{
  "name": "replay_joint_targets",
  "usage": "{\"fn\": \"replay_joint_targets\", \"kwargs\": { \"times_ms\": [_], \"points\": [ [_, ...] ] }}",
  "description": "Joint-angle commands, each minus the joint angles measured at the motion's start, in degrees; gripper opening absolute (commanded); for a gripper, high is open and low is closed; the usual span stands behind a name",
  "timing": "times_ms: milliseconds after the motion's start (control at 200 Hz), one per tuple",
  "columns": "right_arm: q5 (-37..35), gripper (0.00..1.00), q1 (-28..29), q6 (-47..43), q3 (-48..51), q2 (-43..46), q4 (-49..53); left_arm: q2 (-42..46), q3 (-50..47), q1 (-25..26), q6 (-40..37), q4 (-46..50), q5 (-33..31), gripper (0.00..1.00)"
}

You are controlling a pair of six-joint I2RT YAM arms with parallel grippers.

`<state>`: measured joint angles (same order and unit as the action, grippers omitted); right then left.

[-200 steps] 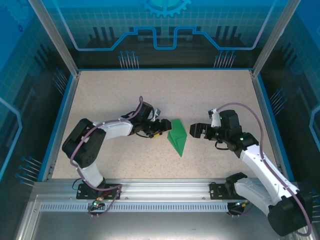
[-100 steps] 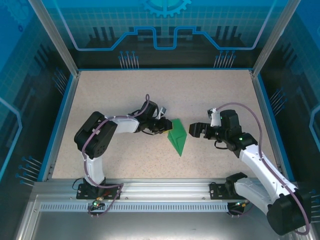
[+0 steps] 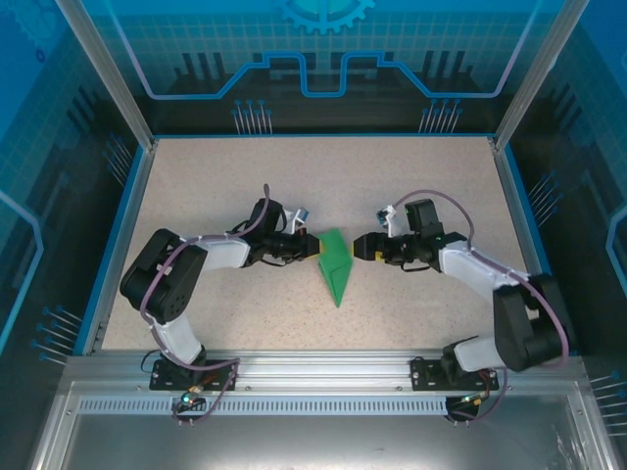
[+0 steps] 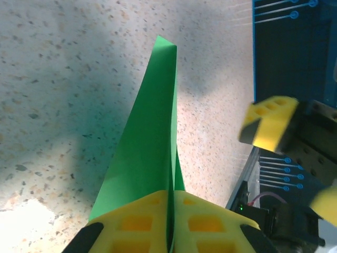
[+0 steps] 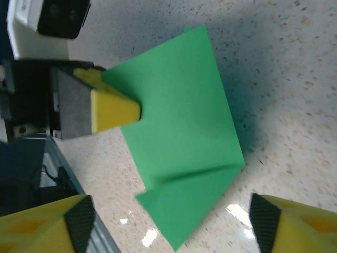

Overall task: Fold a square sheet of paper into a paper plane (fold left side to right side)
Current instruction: Fold the wing for the fifth time at the center of the table.

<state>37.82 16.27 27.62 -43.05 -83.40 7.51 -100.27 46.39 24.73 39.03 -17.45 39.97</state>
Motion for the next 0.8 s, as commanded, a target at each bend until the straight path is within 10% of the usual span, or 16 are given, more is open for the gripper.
{"fn": "replay_joint_targets", "kwargs": {
  "times_ms": [0, 520, 795],
  "points": [
    [8.7, 0.72, -0.8, -1.7, -3.7, -6.3, -5.0, 1.6, -1.4, -0.4, -2.5, -2.5, 4.5, 0.07],
    [15.6, 0.62, -0.9, -1.5, -4.3, -18.2, -14.7, 0.5, -1.7, -0.5, -3.2, -3.2, 7.1, 0.04],
    [15.4, 0.37, -1.0, -2.5, -3.4, -18.0, -13.7, -0.8, -1.4, -0.4, -3.3, -3.2, 7.0, 0.02]
  ]
}}
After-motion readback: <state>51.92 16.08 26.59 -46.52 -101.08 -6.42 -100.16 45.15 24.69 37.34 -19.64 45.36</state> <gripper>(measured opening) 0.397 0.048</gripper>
